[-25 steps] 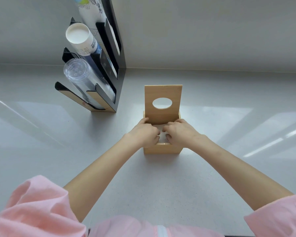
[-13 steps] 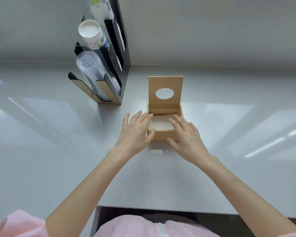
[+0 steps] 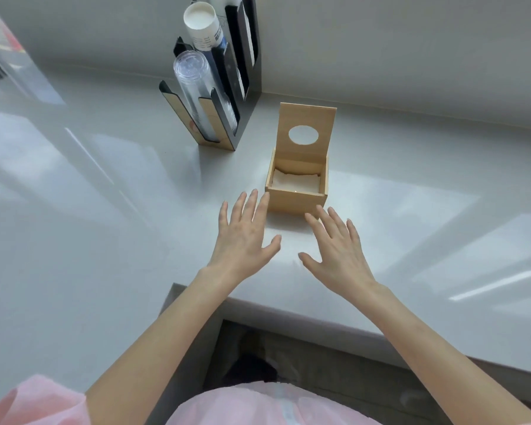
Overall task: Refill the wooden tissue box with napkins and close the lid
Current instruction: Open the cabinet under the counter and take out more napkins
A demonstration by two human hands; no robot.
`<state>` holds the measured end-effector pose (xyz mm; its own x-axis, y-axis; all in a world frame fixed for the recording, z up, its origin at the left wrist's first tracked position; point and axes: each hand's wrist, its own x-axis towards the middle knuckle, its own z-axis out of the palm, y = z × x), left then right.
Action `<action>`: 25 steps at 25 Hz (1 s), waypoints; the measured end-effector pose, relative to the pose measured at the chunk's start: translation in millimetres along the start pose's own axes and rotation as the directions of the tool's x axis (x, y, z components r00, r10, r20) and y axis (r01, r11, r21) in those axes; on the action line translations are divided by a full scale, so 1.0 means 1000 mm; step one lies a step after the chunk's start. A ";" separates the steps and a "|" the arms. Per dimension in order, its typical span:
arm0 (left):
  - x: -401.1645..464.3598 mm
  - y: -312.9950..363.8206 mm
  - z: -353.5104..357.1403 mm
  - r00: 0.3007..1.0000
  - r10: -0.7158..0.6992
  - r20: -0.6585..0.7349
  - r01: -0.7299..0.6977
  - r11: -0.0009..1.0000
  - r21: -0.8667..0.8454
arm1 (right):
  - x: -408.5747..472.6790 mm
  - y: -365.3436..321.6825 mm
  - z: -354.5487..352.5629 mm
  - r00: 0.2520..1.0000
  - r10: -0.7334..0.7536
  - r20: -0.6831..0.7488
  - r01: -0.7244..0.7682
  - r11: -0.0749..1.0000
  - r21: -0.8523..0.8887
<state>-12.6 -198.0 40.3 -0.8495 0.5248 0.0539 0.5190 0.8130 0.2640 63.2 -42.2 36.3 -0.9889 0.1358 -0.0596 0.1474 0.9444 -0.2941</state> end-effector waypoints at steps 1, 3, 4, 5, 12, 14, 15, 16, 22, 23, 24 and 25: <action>-0.010 0.003 0.002 1.000 -0.025 0.016 0.025 1.000 0.009 | -0.009 0.000 0.002 1.000 -0.012 0.014 0.012 1.000 -0.001; -0.030 0.009 0.007 0.996 -0.075 0.040 0.074 0.997 0.027 | -0.026 0.000 0.008 0.998 -0.031 0.049 0.031 1.000 0.003; -0.040 0.012 0.009 0.994 -0.099 0.049 0.098 0.995 0.031 | -0.034 0.000 0.011 0.997 -0.038 0.065 0.038 0.999 0.003; -0.050 0.014 0.011 0.991 -0.124 0.052 0.123 0.992 0.028 | -0.042 0.000 0.014 0.996 -0.047 0.079 0.047 0.999 0.001; -0.106 0.022 0.025 0.980 -0.194 0.049 0.193 0.981 0.026 | -0.086 -0.009 0.030 0.992 -0.079 0.101 0.078 0.997 0.014; -0.116 0.022 0.025 0.981 -0.188 0.046 0.187 0.982 0.021 | -0.093 -0.013 0.032 0.993 -0.079 0.088 0.079 0.997 -0.001; -0.121 0.021 0.025 0.983 -0.181 0.042 0.180 0.983 0.023 | -0.097 -0.016 0.033 0.994 -0.076 0.079 0.077 0.997 -0.004; -0.126 0.019 0.024 0.984 -0.174 0.036 0.173 0.985 0.026 | -0.101 -0.019 0.034 0.995 -0.073 0.071 0.074 0.997 -0.003; -0.157 0.004 0.018 0.994 -0.100 0.043 0.097 0.994 0.049 | -0.131 -0.044 0.040 1.000 -0.007 0.030 0.007 1.000 0.023; -0.164 0.002 0.018 0.995 -0.086 0.045 0.084 0.995 0.054 | -0.138 -0.048 0.042 1.000 0.006 0.025 -0.007 1.000 0.018; -0.170 -0.001 0.018 0.996 -0.076 0.046 0.073 0.996 0.054 | -0.144 -0.051 0.044 1.000 0.014 0.023 -0.015 1.000 0.012; -0.176 -0.003 0.018 0.996 -0.068 0.050 0.066 0.997 0.051 | -0.151 -0.055 0.046 0.999 0.021 0.024 -0.021 1.000 0.004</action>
<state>137.0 -288.6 12.4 -0.8771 0.4801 -0.0122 0.4663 0.8574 0.2179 205.5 -128.5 17.4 -0.9849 0.1485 -0.0886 0.1684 0.9400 -0.2967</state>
